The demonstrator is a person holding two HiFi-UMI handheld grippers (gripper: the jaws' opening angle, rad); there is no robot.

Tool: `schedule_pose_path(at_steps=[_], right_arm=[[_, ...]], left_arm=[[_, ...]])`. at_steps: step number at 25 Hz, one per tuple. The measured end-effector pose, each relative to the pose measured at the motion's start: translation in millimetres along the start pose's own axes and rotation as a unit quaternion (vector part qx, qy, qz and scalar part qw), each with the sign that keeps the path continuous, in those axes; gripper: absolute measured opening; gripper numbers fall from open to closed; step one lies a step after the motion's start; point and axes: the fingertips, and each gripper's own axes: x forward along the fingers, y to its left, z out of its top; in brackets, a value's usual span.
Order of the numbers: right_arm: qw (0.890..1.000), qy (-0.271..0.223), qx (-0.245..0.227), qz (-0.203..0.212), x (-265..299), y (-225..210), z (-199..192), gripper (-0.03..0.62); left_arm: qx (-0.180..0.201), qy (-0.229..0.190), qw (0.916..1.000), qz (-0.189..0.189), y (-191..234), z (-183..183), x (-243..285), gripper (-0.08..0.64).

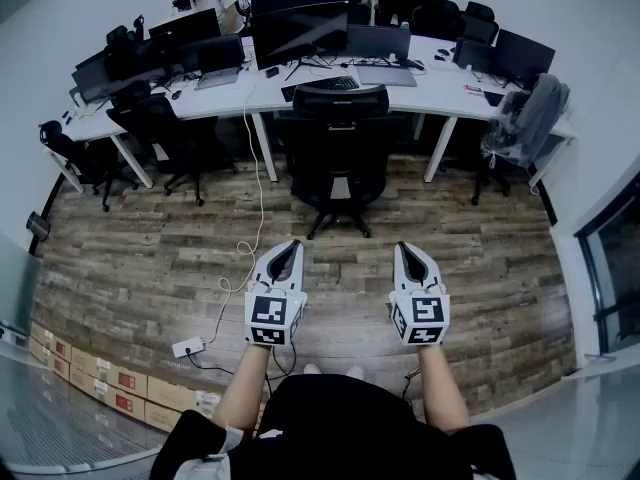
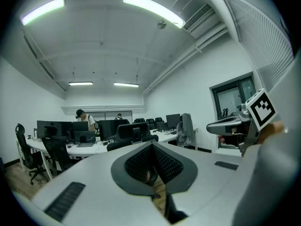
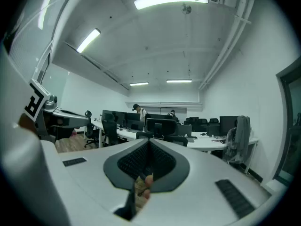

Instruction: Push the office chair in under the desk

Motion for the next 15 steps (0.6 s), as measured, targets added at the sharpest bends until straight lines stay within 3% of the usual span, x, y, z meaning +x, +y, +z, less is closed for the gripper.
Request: schedule_pose_path(at_steps=[15], right_arm=[[1.000,-0.007,0.010,0.025,-6.2,-32.5,-6.8,0.023]], left_arm=[[0.001,-0.007,0.9999,0.008,-35.0,-0.5,15.9,0.014]])
